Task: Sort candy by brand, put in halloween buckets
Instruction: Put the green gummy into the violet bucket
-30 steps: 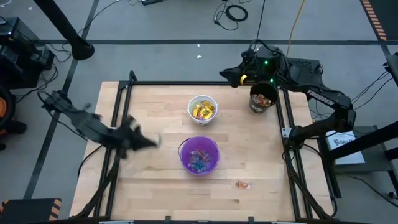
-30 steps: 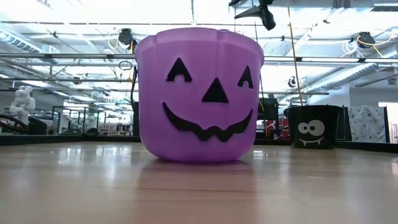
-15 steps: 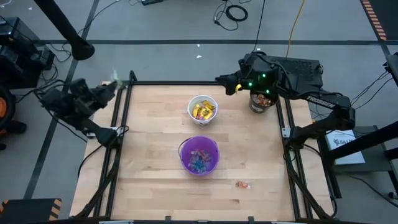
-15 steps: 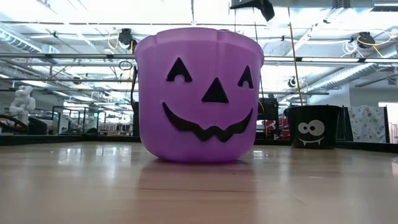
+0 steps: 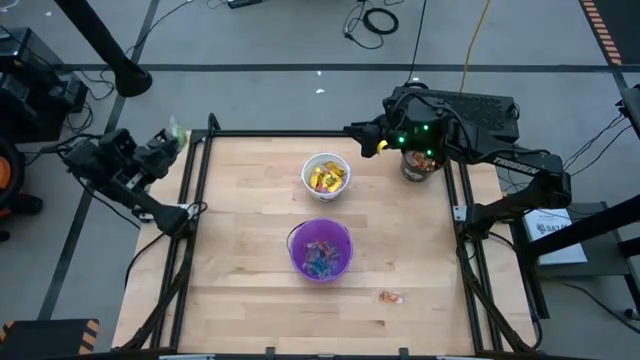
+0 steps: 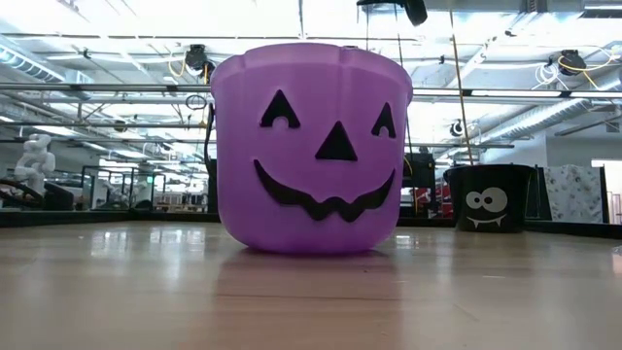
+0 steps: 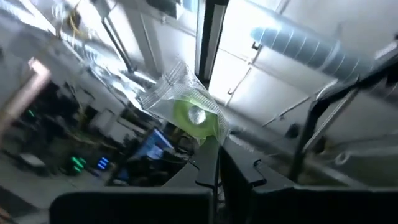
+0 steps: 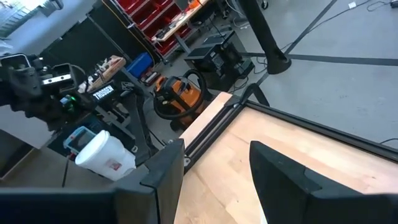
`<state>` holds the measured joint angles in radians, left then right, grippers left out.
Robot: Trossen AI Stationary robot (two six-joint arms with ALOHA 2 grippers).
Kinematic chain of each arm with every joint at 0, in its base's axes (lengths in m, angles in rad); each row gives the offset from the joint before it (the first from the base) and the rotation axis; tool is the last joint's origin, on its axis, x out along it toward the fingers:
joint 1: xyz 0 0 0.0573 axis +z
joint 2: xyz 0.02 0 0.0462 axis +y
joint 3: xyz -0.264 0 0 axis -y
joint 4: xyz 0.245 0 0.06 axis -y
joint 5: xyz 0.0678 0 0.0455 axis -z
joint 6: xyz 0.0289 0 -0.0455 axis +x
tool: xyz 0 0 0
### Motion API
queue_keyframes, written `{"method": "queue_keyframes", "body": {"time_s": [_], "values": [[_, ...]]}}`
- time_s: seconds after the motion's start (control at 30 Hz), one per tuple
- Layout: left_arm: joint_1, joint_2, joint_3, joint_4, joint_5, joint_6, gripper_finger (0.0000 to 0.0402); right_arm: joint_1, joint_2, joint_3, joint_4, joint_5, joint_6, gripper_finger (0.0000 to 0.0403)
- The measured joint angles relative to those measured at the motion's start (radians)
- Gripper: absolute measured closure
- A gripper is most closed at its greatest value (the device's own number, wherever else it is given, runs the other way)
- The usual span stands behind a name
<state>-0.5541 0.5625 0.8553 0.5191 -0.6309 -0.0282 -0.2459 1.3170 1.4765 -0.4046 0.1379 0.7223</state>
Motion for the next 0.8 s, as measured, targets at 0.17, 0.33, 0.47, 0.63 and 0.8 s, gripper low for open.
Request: {"method": "queue_keyframes", "body": {"time_s": [0.17, 0.33, 0.47, 0.63, 0.8], "values": [[0.0, 0.007, 0.0, -0.001, 0.002, 0.306, 0.0387, 0.003, 0.0, 0.0, 0.005, -0.009, 0.0, 0.023], [0.0, 0.023, -0.001, -0.008, 0.002, 0.684, 0.0397, 0.02, 0.0, 0.0, 0.005, -0.012, 0.0, 0.023], [0.0, 0.023, -0.001, -0.004, -0.037, 0.715, 0.0392, 0.039, 0.0, 0.0, 0.002, -0.019, 0.0, 0.023], [0.0, 0.029, -0.001, -0.004, -0.089, 0.531, 0.0389, 0.041, -0.035, 0.001, -0.12, -0.166, 0.009, 0.023], [0.001, 0.08, -0.001, -0.053, -0.175, 0.315, 0.0389, 0.059, -0.089, 0.002, -0.407, -0.218, 0.056, 0.023]]}}
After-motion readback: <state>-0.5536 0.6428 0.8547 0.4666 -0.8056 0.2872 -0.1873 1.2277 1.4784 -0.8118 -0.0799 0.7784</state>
